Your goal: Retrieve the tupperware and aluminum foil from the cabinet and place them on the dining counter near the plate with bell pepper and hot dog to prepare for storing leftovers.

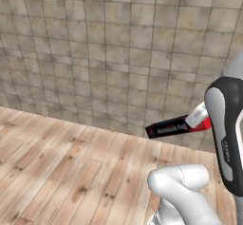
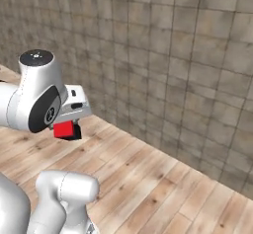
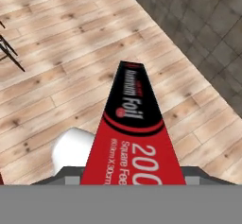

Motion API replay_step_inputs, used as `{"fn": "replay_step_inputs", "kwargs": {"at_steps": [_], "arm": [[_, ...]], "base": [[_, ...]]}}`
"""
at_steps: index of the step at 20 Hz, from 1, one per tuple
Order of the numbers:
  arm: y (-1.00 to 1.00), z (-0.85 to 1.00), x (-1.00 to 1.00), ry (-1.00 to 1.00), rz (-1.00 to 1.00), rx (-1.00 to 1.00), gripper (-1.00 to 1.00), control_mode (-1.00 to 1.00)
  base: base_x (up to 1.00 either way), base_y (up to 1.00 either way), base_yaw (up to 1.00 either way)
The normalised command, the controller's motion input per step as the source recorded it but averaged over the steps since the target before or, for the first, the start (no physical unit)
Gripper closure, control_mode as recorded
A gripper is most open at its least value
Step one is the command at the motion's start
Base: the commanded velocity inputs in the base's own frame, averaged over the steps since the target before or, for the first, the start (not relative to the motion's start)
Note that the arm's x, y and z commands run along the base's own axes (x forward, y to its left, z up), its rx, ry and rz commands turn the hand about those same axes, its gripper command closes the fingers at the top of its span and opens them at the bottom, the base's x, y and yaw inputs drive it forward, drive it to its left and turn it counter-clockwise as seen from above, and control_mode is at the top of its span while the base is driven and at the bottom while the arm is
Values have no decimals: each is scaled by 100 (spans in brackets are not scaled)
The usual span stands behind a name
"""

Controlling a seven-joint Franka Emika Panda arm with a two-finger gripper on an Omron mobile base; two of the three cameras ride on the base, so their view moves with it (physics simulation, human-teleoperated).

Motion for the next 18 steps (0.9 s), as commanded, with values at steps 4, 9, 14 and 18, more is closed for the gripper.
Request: {"fn": "replay_step_inputs", "kwargs": {"at_steps": [4, 9, 14, 18], "arm": [[0, 0, 0, 0, 0, 0, 100, 100], [0, 0, 0, 0, 0, 0, 100, 100], [0, 0, 0, 0, 0, 0, 100, 100], [0, 0, 0, 0, 0, 0, 100, 100]], "base": [[100, -5, 61], [100, 0, 65], [100, 0, 63], [100, 0, 56]]}}
